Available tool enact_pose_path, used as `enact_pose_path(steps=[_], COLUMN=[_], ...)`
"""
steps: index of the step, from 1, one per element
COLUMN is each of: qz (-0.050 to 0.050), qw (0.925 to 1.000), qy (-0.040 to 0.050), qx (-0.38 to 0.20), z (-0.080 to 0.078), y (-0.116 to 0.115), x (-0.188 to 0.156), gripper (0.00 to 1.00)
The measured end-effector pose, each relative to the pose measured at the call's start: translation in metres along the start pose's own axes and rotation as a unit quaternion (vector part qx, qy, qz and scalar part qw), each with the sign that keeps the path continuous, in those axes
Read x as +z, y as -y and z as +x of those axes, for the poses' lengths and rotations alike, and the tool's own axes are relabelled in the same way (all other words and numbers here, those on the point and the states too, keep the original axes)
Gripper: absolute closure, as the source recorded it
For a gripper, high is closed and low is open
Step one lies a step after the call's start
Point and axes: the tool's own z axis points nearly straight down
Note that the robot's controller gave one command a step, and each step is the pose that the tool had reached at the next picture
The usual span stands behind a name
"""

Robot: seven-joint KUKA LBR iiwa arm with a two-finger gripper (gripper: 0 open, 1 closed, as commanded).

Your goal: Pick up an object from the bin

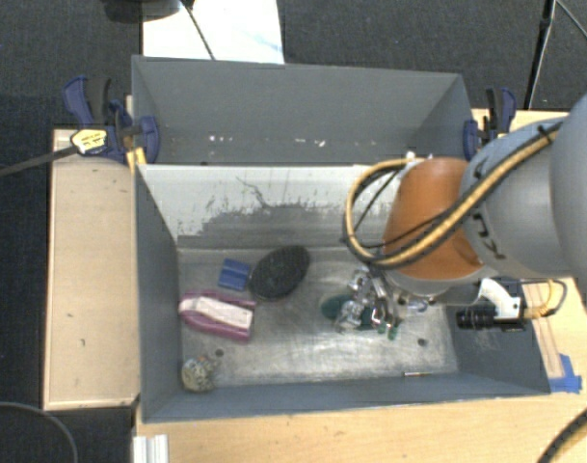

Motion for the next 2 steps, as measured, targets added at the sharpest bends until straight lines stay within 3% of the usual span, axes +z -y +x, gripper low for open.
enact_pose_path(steps=[2], qz=[0.0], qw=[1.0], qy=[0.0], qx=[-0.009], z=[-0.002], y=[-0.001], x=[-0.032], gripper=[1.0])
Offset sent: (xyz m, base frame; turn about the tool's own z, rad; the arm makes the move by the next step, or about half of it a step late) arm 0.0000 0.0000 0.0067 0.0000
